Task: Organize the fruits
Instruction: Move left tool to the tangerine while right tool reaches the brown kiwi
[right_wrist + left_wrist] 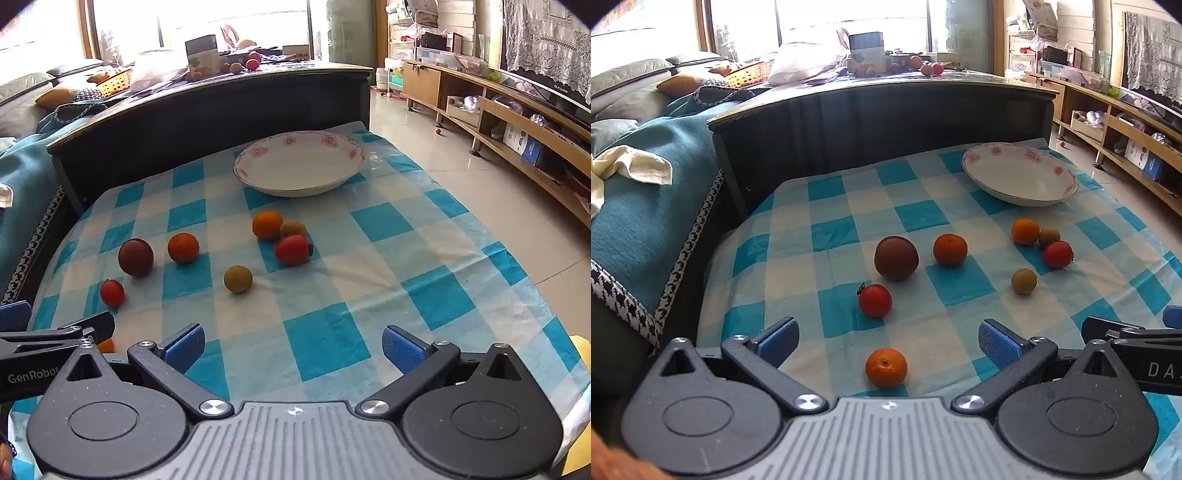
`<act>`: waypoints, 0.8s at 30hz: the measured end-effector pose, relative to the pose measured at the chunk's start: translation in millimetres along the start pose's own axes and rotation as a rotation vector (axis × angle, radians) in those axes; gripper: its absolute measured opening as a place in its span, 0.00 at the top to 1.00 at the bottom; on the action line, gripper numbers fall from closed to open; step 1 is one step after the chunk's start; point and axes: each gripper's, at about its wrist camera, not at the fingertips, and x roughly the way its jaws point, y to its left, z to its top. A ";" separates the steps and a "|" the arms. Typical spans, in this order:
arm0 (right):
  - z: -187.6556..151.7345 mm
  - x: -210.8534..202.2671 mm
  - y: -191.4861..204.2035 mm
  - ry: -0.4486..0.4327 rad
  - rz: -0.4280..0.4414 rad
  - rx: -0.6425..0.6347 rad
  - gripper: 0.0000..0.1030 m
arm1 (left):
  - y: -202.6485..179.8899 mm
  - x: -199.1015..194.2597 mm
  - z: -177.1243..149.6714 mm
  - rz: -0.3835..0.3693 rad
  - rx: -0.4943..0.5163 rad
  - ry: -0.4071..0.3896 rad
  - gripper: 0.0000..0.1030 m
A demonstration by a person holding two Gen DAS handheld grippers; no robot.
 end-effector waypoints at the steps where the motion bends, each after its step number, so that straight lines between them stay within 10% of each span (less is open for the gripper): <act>1: 0.4 0.1 0.0 0.003 0.002 0.002 0.06 | -0.2 0.1 0.1 -0.002 -0.004 0.005 0.00; 24: -0.1 2.6 0.5 0.013 0.027 0.005 0.07 | 2.8 1.1 0.4 -0.011 -0.031 0.020 0.00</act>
